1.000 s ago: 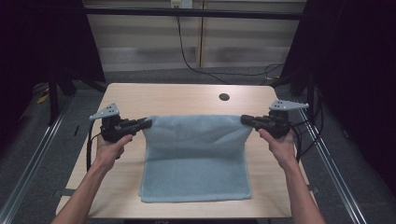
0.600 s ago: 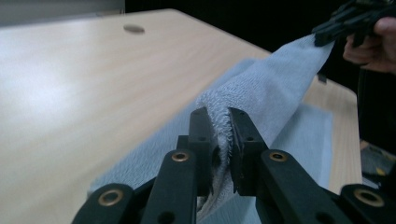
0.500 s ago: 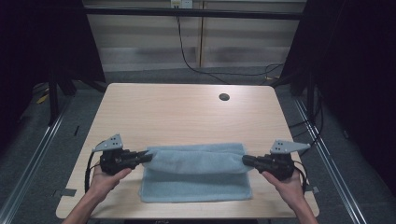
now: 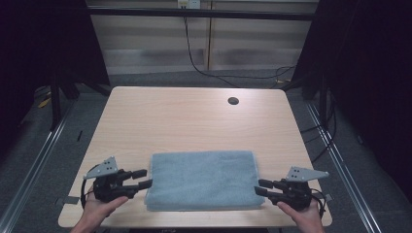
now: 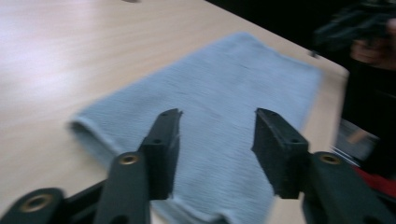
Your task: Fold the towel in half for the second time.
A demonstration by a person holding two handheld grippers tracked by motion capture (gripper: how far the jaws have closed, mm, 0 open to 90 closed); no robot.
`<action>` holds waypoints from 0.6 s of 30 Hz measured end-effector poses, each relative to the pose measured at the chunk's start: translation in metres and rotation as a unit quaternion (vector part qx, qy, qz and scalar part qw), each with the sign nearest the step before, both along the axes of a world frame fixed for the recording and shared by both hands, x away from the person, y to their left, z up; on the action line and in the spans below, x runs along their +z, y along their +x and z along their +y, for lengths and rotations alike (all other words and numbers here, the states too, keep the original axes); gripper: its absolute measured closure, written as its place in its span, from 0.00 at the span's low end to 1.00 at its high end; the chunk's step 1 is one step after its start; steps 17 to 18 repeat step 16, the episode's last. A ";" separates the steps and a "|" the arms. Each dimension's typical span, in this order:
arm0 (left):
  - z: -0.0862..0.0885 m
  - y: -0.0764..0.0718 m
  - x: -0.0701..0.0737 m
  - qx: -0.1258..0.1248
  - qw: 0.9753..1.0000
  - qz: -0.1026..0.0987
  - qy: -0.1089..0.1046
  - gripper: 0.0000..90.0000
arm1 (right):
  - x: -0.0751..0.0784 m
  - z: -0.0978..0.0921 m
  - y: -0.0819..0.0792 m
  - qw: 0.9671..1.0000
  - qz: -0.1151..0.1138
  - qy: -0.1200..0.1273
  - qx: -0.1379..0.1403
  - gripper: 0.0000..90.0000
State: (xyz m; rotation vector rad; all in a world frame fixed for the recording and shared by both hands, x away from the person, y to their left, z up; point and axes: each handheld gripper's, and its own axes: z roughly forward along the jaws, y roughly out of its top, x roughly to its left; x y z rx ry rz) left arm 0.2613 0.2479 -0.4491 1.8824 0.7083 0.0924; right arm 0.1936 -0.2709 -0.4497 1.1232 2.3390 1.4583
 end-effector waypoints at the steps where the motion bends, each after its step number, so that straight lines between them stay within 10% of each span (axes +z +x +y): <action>1: 0.001 0.006 0.001 0.012 1.000 0.000 0.006 0.52 | 0.002 -0.001 0.003 1.000 -0.001 0.003 -0.009 0.69; 7: 0.014 0.037 -0.004 0.057 0.998 0.015 0.029 0.44 | 0.009 -0.006 0.028 0.998 -0.018 0.007 -0.062 0.53; 18: 0.031 0.030 -0.020 0.121 0.992 0.014 0.044 0.31 | -0.012 -0.023 0.030 0.992 -0.021 0.013 -0.122 0.46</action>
